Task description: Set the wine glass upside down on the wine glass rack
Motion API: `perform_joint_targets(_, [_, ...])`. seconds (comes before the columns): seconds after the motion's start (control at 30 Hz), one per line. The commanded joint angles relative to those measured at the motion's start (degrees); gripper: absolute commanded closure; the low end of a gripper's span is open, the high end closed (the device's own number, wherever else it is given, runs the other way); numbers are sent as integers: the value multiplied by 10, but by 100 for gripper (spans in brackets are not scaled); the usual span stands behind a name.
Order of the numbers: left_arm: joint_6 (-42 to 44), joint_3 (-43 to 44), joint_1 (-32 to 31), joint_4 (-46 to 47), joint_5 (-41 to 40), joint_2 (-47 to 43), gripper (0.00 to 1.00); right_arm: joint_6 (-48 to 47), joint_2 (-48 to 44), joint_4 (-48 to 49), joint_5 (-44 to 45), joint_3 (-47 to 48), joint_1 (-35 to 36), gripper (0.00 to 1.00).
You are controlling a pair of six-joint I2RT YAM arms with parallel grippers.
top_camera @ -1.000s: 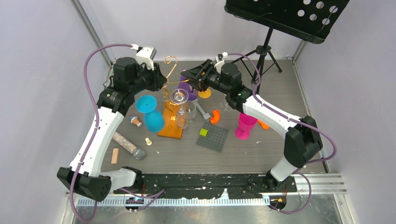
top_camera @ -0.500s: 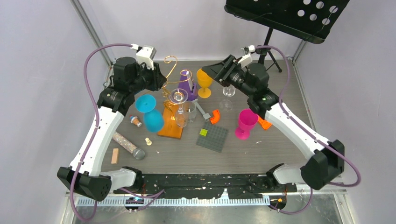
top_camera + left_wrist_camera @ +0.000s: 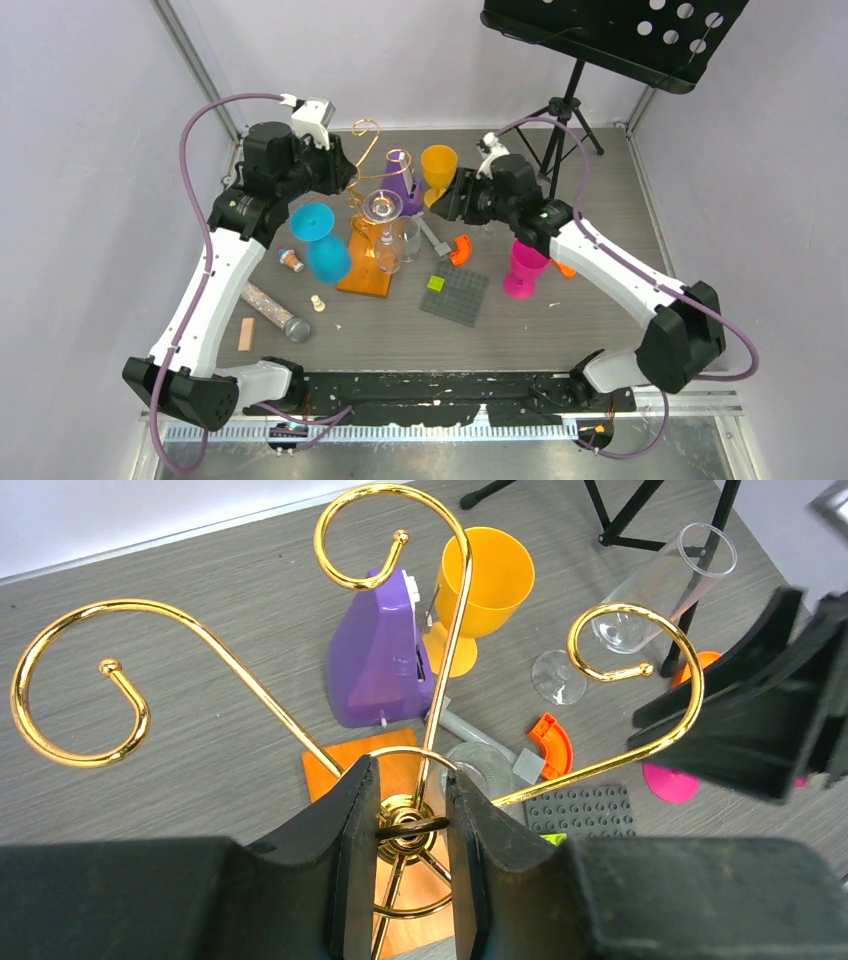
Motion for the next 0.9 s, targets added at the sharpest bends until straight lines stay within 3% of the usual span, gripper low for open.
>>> perform_joint_targets(0.0, [-3, 5, 1, -4, -6, 5, 72, -57, 37, -32, 33, 34, 23, 41])
perform_joint_targets(0.5, [-5, 6, 1, -6, 3, 10, 72, -84, 194, -18, 73, 117, 57, 42])
perform_joint_targets(0.87, [-3, 4, 1, -7, 10, 10, 71, -115, 282, -62, 102, 189, 74, 53])
